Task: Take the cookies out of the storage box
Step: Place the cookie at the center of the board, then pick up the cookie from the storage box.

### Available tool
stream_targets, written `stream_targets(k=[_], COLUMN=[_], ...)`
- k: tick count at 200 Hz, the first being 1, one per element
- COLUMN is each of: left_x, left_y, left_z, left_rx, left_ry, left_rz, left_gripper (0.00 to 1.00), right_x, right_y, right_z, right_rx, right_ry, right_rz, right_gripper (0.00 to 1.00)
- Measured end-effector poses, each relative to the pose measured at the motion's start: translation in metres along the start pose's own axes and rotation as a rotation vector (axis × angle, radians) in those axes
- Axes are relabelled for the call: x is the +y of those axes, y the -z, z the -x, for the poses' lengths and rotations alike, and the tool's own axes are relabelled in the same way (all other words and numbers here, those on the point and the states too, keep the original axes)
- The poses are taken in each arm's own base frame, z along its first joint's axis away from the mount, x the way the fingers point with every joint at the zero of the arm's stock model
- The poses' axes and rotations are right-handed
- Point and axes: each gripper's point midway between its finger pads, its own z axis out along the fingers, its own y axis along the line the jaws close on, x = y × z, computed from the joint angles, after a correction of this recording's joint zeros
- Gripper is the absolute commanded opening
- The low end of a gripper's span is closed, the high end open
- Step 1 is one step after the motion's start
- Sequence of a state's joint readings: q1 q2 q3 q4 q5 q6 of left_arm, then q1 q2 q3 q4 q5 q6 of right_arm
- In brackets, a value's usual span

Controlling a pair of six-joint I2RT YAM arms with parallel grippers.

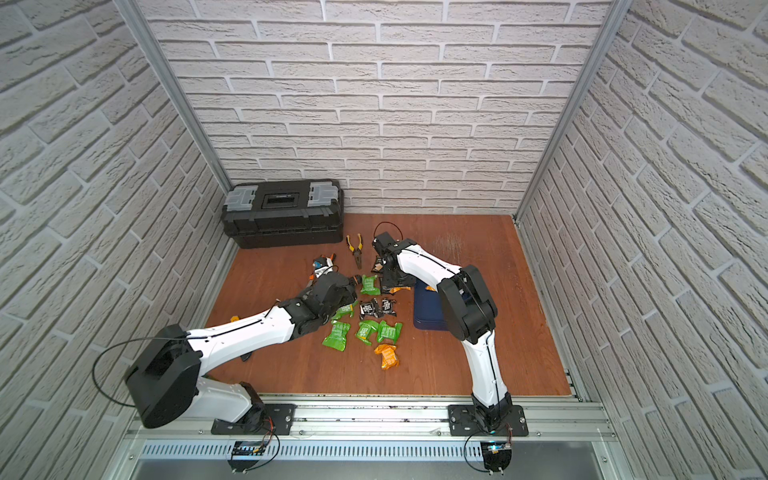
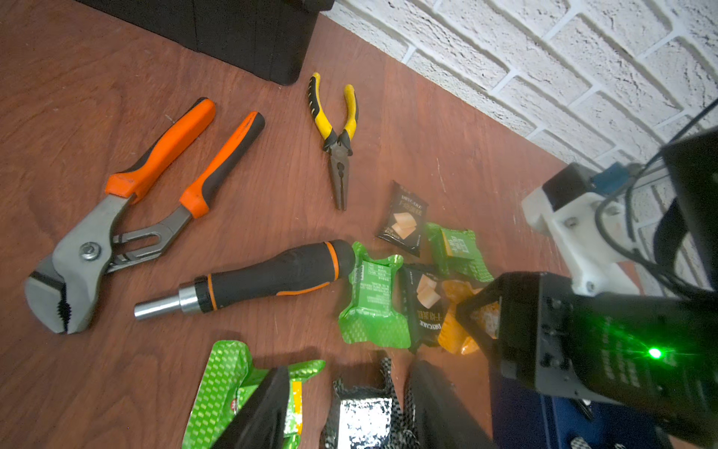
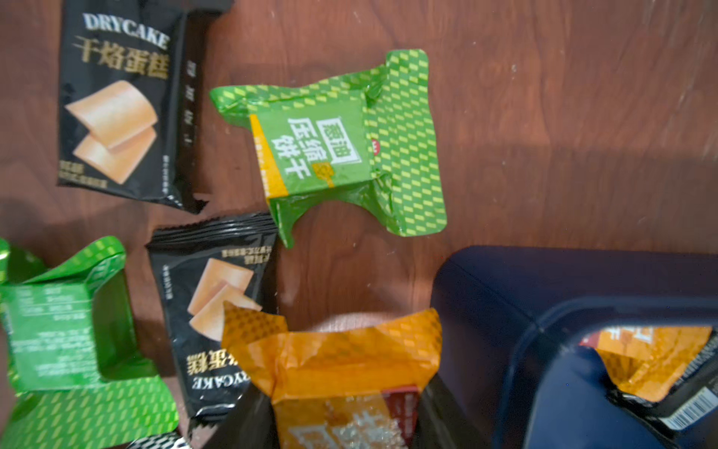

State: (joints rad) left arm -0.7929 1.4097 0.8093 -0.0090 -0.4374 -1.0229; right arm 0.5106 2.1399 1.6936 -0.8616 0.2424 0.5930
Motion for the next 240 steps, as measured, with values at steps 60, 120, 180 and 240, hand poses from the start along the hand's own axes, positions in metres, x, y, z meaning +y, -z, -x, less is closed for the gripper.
stream_targets(k=[60,120,180,240], left_x=[-0.001,-0.008,-0.055,-0.134], left_y=[0.0,-0.013,-0.03,-0.046], left_z=[-0.002,-0.023,-0.039,-0.068], left_rx=[0.012,0.096,0.213,0.343], left_ry=[0.001,-0.028,-0.101,-0.251], left_rz=[-0.008,-0.038,-0.177,-0.379], left_gripper=[0.55,0.55,0.57,0.55], right_x=[0.005,0.005,-0.027,-0.133], right_y=[-0.006,0.024,0.108,0.064], right_z=[0.003,0.012,0.018,-0.037], right_rx=[0.013,-0.04,-0.208,-0.11], right_ry=[0.002,0.031,-0.043,-0.331], right_rz=[0.013,0.047,0.162,0.098], right_gripper=[0.59,0.76,0.68,0.67])
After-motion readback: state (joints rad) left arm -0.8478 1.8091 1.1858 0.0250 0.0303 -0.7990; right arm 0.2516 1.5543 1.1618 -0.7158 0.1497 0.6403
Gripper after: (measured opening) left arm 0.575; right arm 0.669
